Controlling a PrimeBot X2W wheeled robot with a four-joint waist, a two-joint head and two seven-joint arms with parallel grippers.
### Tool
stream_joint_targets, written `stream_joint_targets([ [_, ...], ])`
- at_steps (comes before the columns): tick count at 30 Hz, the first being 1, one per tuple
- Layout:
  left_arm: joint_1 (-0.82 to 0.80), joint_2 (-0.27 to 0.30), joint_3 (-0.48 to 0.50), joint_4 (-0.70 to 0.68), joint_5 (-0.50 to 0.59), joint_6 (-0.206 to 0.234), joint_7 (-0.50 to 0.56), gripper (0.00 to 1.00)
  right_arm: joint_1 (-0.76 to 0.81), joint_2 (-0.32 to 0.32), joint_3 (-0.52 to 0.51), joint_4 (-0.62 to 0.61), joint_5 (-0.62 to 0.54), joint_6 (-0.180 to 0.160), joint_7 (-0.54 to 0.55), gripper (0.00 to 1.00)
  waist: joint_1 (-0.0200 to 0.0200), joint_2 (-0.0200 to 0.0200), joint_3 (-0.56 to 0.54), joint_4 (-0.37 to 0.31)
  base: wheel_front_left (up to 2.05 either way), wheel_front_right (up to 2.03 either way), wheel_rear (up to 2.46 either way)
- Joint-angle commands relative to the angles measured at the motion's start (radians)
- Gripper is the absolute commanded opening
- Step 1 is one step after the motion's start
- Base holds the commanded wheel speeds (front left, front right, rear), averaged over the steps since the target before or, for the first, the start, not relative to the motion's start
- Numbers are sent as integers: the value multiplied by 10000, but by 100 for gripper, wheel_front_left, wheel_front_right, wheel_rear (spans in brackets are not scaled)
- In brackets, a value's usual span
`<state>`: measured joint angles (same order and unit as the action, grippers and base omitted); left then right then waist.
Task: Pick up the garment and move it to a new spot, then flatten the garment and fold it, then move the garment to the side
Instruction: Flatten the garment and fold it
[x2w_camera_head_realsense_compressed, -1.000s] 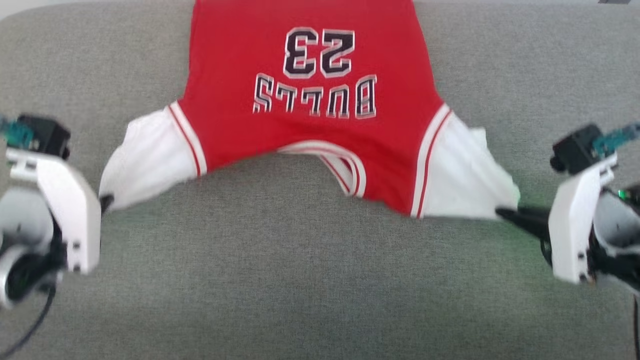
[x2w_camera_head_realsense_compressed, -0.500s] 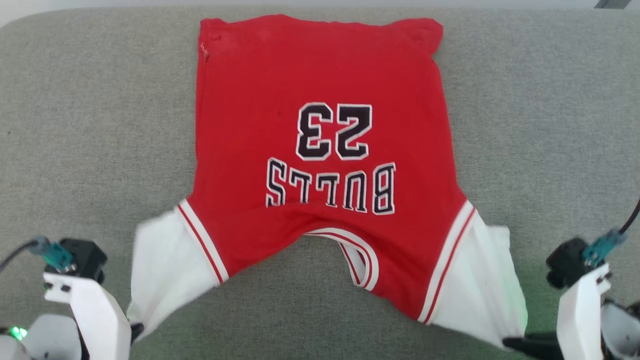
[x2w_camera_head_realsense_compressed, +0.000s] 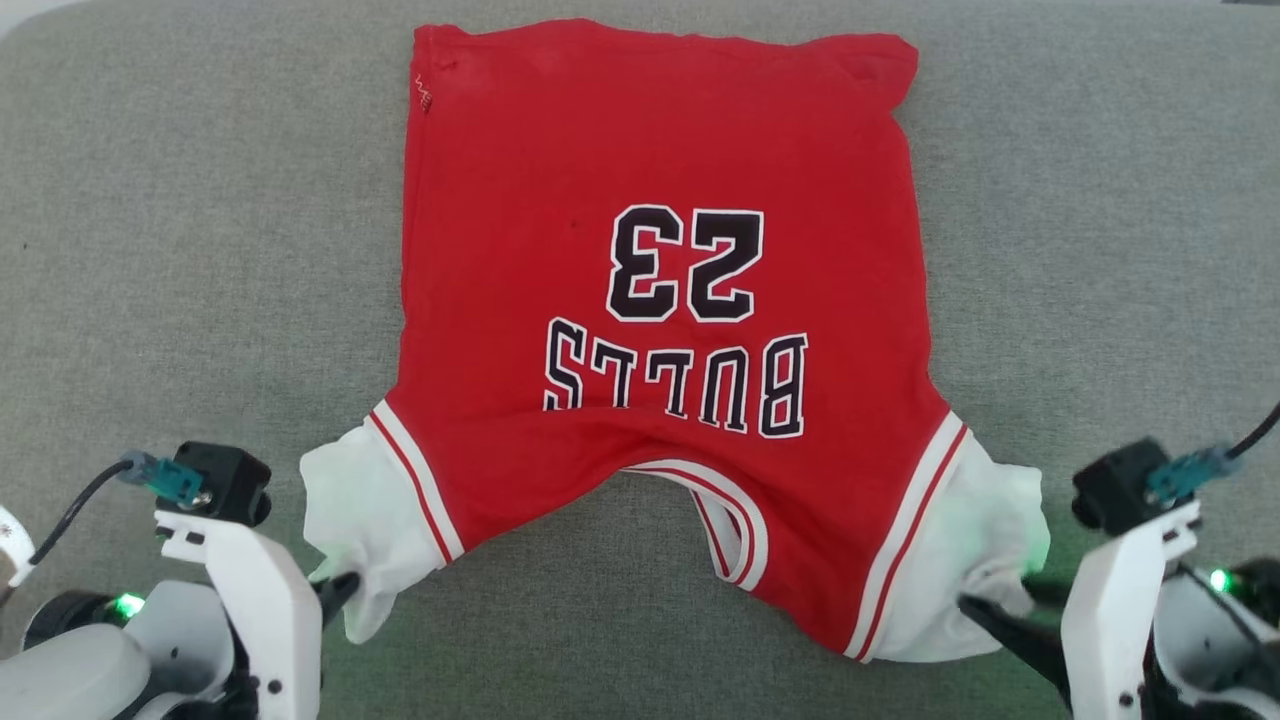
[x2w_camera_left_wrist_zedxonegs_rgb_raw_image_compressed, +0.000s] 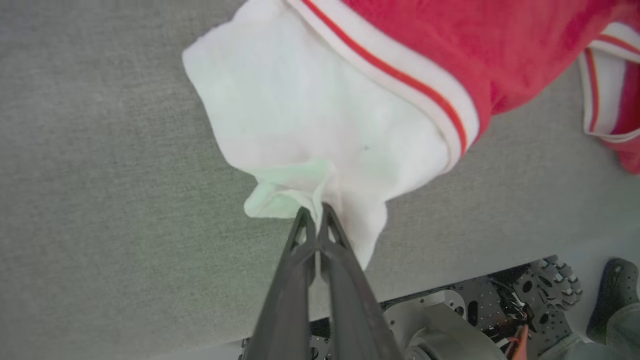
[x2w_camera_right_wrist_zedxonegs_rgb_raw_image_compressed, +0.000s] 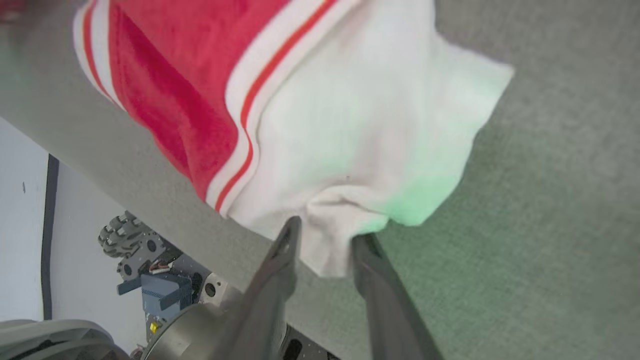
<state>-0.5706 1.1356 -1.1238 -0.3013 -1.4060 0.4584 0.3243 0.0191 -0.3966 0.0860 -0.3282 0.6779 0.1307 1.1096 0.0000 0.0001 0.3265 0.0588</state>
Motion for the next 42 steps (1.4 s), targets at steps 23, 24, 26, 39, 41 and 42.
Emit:
stream_joint_targets([
  [23, -995, -3064, 251, 3723, 1522, -2599, -2772, 0, -6303, 565, -112, 3635, -2555, 2, -4902, 100, 0, -1, 1252, 972, 0, 0, 0],
  [24, -1054, -3213, 237, 3899, 1585, -2698, -2842, 0, -6658, 559, -115, 4121, -2618, 2, -5022, 100, 0, -1, 1310, 1073, 0, 0, 0],
  [26, -1167, -3491, 200, 4235, 1712, -2885, -2984, 0, -7318, 453, -13, 5017, -2785, 2, -5119, 100, 0, -1, 1424, 1267, 0, 0, 0],
  [39, -1790, -5254, -15, 6328, 2157, -4155, -3774, 0, -10992, 430, -198, 10447, -3847, 2, -4246, 100, 0, -1, 2067, 2539, 0, 0, 0],
  [41, -1865, -5411, -59, 6602, 2207, -4311, -3832, 0, -11208, 599, -363, 11119, -3889, 2, -4116, 100, 0, -1, 2111, 2678, 0, 0, 0],
  [42, -1888, -5490, -64, 6751, 2215, -4381, -3862, 0, -11265, 642, -368, 11504, -3948, 3, -3920, 100, 0, -1, 2129, 2733, 0, 0, 0],
])
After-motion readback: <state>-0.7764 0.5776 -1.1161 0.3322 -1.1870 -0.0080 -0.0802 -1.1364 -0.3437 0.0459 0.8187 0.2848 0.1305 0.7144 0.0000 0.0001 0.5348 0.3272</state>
